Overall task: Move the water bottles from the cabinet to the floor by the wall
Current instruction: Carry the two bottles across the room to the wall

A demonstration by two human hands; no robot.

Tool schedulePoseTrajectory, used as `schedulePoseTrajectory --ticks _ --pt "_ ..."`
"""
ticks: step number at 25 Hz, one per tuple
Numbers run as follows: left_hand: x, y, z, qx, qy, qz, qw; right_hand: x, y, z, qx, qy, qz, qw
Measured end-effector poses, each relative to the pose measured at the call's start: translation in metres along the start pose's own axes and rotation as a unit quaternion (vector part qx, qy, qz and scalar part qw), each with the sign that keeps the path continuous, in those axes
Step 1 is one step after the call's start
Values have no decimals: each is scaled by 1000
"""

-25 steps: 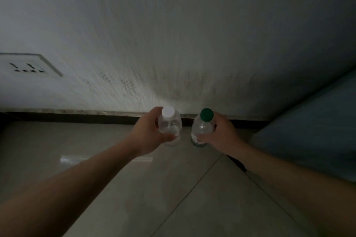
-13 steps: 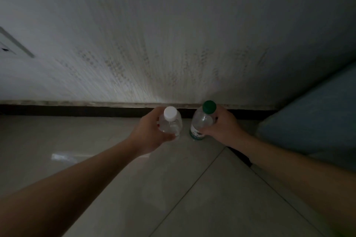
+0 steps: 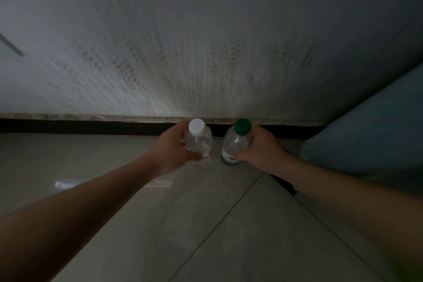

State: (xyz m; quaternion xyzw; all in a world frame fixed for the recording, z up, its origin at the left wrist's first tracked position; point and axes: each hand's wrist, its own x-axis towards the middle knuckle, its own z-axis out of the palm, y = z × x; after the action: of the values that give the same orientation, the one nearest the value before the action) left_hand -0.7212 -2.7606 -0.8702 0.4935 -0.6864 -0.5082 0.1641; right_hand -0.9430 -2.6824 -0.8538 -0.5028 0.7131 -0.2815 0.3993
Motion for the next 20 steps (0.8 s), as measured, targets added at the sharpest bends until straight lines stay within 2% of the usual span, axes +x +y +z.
schedulePoseTrajectory --ticks 20 --pt "0 -1 0 11 -36 6 999 -6 8 -1 -21 -18 -25 999"
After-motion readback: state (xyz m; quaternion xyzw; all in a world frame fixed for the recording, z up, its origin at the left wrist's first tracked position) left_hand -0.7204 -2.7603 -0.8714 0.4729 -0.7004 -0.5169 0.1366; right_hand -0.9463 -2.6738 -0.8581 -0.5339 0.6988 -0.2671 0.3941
